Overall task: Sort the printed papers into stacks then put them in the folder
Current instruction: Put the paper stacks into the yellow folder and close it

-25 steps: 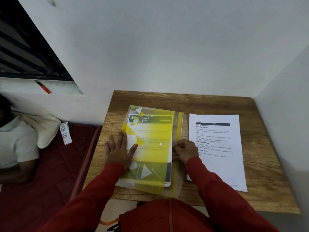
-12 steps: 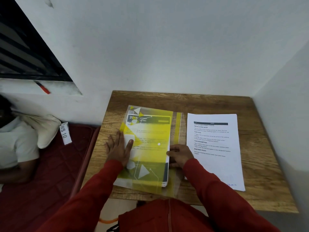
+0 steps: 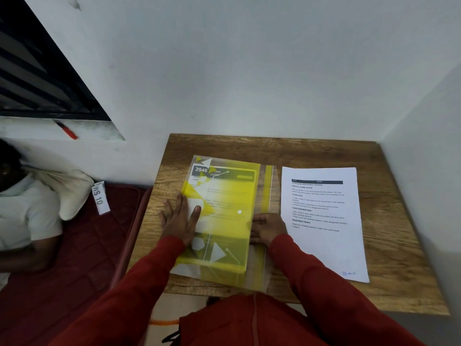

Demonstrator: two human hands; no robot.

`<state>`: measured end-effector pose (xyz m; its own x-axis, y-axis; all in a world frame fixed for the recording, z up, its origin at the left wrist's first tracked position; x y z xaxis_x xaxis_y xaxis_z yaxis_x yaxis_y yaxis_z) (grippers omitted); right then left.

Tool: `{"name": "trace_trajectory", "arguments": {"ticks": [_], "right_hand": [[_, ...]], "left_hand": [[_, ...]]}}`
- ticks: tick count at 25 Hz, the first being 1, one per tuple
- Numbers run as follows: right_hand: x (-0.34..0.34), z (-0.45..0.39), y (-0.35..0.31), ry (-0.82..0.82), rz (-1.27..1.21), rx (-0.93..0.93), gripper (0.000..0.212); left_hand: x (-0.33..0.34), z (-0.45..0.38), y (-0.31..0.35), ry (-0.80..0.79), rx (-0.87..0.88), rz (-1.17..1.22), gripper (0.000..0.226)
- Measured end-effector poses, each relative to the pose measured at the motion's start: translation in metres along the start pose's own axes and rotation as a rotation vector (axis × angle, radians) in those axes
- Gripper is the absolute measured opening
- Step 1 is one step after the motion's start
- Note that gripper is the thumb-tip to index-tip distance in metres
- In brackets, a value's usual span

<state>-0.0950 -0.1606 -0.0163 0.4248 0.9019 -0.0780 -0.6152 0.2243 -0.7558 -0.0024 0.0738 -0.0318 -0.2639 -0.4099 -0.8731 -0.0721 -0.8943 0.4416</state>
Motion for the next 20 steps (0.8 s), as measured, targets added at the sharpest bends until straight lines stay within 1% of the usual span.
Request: {"name": "trace_trajectory", "arguments": {"ticks": [2, 3, 4, 5, 6, 7, 8, 9, 10, 11, 12, 13, 14, 16, 18, 20], "right_hand": [[0.004, -0.001, -0.004, -0.061, 0.044, 0.003, 0.005], [0.002, -0.001, -0.007, -0.092, 0.079, 0.003, 0.007], [-0.005, 0.0, -0.01, -0.095, 0.126, -0.019, 0.012], [-0.017, 0.0, -0.014, -0.049, 0.202, -0.085, 0.014], [-0.034, 0.001, -0.02, 0.056, 0.305, -0.195, 0.016], [-0.055, 0.004, -0.026, 0.198, 0.403, -0.319, 0.018], [-0.079, 0.009, -0.03, 0.361, 0.479, -0.419, 0.021], [-0.103, 0.014, -0.031, 0.524, 0.53, -0.475, 0.027], [-0.128, 0.015, -0.029, 0.678, 0.586, -0.464, 0.035], [-0.15, 0.016, -0.024, 0.792, 0.652, -0.381, 0.047], [-0.169, 0.015, -0.018, 0.838, 0.699, -0.252, 0.06], [-0.181, 0.015, -0.013, 0.828, 0.711, -0.137, 0.072], [-0.188, 0.014, -0.008, 0.792, 0.704, -0.064, 0.081], [-0.192, 0.01, -0.005, 0.732, 0.675, -0.008, 0.087], [-0.197, 0.002, -0.004, 0.719, 0.586, -0.019, 0.078], [-0.2, 0.0, -0.006, 0.716, 0.435, -0.068, 0.062]], "left_hand": [[0.0, 0.001, -0.001, 0.004, 0.008, -0.017, 0.102], [0.001, 0.0, -0.002, 0.0, 0.01, -0.027, 0.102], [0.001, 0.0, -0.002, -0.008, 0.009, -0.037, 0.102], [0.001, 0.0, -0.002, -0.017, 0.006, -0.047, 0.102], [0.001, 0.0, -0.002, -0.024, -0.003, -0.054, 0.101], [-0.001, 0.001, -0.001, -0.022, -0.015, -0.061, 0.098], [-0.003, 0.002, 0.002, 0.004, -0.023, -0.08, 0.094], [-0.007, 0.007, 0.009, 0.063, -0.004, -0.113, 0.087], [-0.01, 0.013, 0.021, 0.141, 0.054, -0.146, 0.079], [-0.01, 0.021, 0.034, 0.207, 0.14, -0.146, 0.069], [-0.006, 0.028, 0.048, 0.221, 0.225, -0.113, 0.061], [0.0, 0.035, 0.062, 0.17, 0.275, -0.065, 0.058], [0.009, 0.041, 0.074, 0.084, 0.282, -0.024, 0.059], [0.025, 0.046, 0.09, -0.066, 0.224, -0.053, 0.063], [0.032, 0.047, 0.099, -0.102, 0.168, -0.136, 0.067], [0.034, 0.048, 0.104, -0.1, 0.158, -0.183, 0.065]]}}
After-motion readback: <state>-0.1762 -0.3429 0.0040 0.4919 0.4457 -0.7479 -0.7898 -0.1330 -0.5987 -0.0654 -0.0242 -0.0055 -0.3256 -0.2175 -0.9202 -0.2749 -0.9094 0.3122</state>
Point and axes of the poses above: each hand's wrist, its own z-axis away from the middle knuckle, its own x-axis out of the palm, y = z × x, the point moved 2 cm from there along -z, towards the middle knuckle, and after that the axes turned 4 degrees about y, right-handed, at the moved point
